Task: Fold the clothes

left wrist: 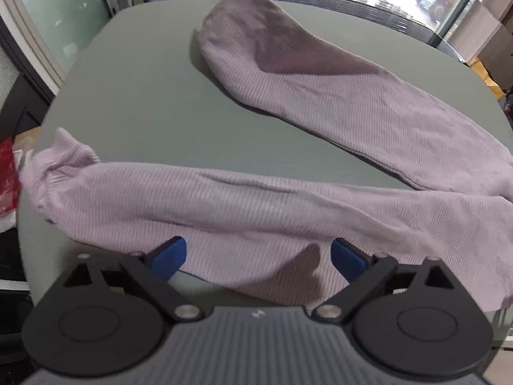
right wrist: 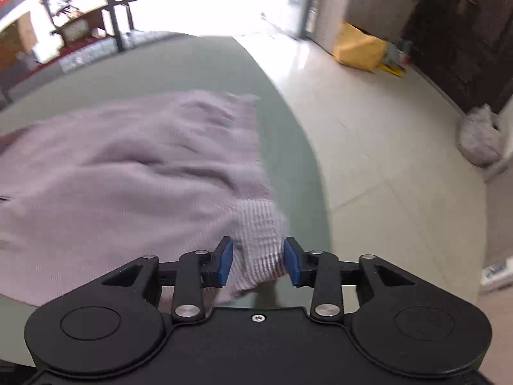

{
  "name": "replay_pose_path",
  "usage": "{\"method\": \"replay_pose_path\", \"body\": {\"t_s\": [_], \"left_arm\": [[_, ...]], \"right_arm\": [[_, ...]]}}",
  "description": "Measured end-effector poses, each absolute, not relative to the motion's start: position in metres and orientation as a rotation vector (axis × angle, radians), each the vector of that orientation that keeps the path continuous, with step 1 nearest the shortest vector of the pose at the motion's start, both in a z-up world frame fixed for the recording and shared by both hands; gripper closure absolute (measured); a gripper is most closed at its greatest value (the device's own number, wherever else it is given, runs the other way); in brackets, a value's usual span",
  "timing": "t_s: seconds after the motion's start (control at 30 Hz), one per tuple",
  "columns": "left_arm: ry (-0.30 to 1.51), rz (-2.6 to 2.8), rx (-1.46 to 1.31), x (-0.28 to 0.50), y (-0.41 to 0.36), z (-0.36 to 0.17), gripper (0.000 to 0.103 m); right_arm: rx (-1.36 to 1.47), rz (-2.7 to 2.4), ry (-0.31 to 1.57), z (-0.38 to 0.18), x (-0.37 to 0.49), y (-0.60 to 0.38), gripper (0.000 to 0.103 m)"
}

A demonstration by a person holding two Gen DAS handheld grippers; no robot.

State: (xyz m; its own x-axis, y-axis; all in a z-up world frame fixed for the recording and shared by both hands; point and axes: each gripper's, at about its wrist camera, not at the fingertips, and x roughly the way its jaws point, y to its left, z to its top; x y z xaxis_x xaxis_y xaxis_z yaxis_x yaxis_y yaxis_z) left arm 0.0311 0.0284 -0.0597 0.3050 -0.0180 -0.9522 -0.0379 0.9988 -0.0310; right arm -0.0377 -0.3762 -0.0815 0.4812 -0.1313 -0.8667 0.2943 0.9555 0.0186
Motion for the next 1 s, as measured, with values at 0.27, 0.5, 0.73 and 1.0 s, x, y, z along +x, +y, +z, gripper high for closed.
{"method": "replay_pose_path", "body": {"t_s": [0.27, 0.5, 0.73, 1.0], "left_arm": [[1.309, 0.096, -0.052, 0.03, 0.046, -0.077, 0.0], [1.304, 0.067, -0.031, 0.029, 0.048, -0.075, 0.0], [1.292, 0.037, -0.01, 0.026, 0.048, -0.069, 0.028], [1.301, 0.032, 0.063, 0.015, 0.048, -0.058, 0.038]], "right_arm": [[0.187, 0.075, 1.009, -0.064, -0.007, -0.279, 0.052], [0.061, 0.075, 1.209, -0.106, 0.008, -0.254, 0.068], [0.007, 0.12, 1.232, -0.103, -0.006, -0.247, 0.1], [0.115, 0.129, 1.337, -0.103, -0.019, -0.274, 0.102]]}}
